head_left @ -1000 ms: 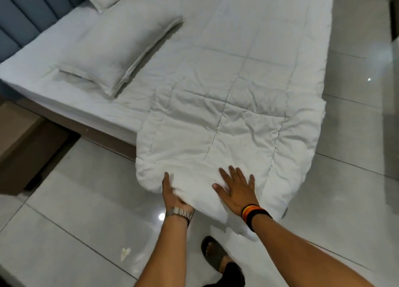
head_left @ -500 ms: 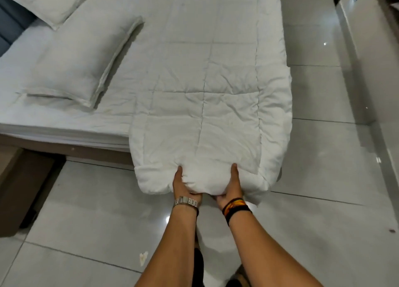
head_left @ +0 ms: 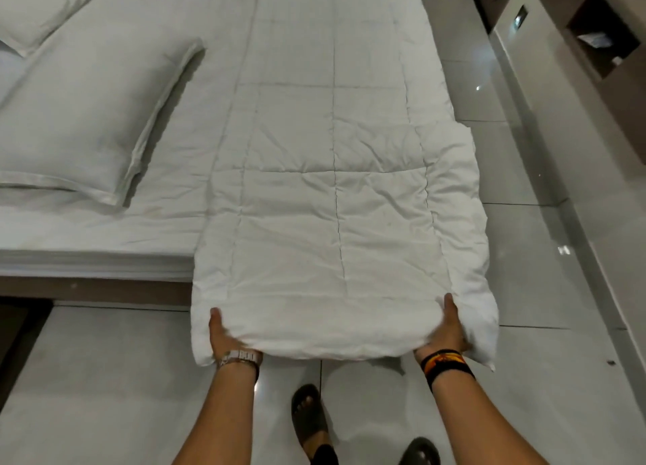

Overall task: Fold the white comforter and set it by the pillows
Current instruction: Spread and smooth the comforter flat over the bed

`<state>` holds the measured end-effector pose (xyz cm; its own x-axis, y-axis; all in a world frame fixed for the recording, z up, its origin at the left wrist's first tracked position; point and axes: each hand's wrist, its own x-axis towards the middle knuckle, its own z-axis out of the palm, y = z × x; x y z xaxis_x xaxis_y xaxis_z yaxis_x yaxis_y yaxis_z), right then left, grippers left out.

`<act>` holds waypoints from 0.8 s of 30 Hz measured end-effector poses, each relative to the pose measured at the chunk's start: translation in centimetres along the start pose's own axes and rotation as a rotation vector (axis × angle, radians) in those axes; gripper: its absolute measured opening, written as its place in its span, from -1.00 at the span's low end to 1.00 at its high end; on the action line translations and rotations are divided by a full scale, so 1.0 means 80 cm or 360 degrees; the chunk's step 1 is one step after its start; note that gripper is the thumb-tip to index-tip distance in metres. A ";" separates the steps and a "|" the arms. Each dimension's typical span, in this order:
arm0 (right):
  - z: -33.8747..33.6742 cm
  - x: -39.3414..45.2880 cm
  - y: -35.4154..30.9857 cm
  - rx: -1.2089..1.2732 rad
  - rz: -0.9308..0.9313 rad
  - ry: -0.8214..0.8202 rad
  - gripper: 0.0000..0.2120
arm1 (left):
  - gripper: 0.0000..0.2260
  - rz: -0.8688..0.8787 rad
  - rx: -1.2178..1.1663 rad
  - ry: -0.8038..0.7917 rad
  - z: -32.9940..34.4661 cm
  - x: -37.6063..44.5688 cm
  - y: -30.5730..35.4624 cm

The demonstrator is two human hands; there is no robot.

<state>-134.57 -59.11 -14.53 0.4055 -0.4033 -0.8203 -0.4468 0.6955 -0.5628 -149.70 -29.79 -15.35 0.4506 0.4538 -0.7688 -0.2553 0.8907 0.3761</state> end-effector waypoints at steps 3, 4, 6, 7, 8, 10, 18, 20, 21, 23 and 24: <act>-0.002 0.003 -0.006 -0.0037 0.0058 0.0002 0.12 | -0.43 -0.0108 0.0083 -0.0006 -0.005 -0.006 0.006; -0.004 0.002 -0.009 -0.0061 0.0036 0.0001 0.09 | -0.45 -0.0142 0.0103 0.0026 -0.008 -0.012 0.004; -0.015 0.001 -0.017 -0.0112 -0.0108 0.0044 -0.06 | -0.49 -0.0170 0.0140 0.0125 -0.016 -0.024 0.000; -0.030 -0.001 -0.019 -0.0165 -0.0209 0.0079 -0.14 | -0.50 -0.0182 0.0151 0.0181 -0.022 -0.033 -0.003; -0.053 -0.003 -0.020 -0.0241 -0.0300 0.0123 -0.21 | -0.50 -0.0198 0.0167 0.0225 -0.030 -0.044 -0.008; -0.099 -0.009 -0.014 -0.0373 -0.0371 0.0204 -0.22 | -0.50 -0.0202 0.0206 0.0332 -0.053 -0.062 -0.017; -0.141 -0.034 -0.010 -0.0446 -0.0540 0.0045 -0.01 | -0.41 -0.0008 0.0313 0.0442 -0.074 -0.082 -0.008; -0.168 -0.031 -0.001 -0.0672 -0.0287 0.0010 0.04 | -0.44 -0.0024 0.0425 0.0394 -0.084 -0.080 -0.010; -0.175 -0.032 0.003 -0.0840 -0.0179 0.0032 0.06 | -0.45 -0.0024 0.0541 0.0417 -0.091 -0.077 -0.010; -0.177 -0.036 0.013 -0.1200 -0.0242 0.0031 0.03 | -0.40 -0.0012 0.0825 0.0586 -0.102 -0.071 -0.011; -0.170 -0.044 0.019 -0.1343 -0.0425 -0.0057 0.00 | -0.36 0.0013 0.0914 0.0695 -0.102 -0.069 -0.013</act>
<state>-147.52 -64.72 -13.89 0.5989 -0.4606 -0.6551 -0.7672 -0.0955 -0.6343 -158.90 -33.43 -15.65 0.0367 0.5153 -0.8562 0.2872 0.8152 0.5029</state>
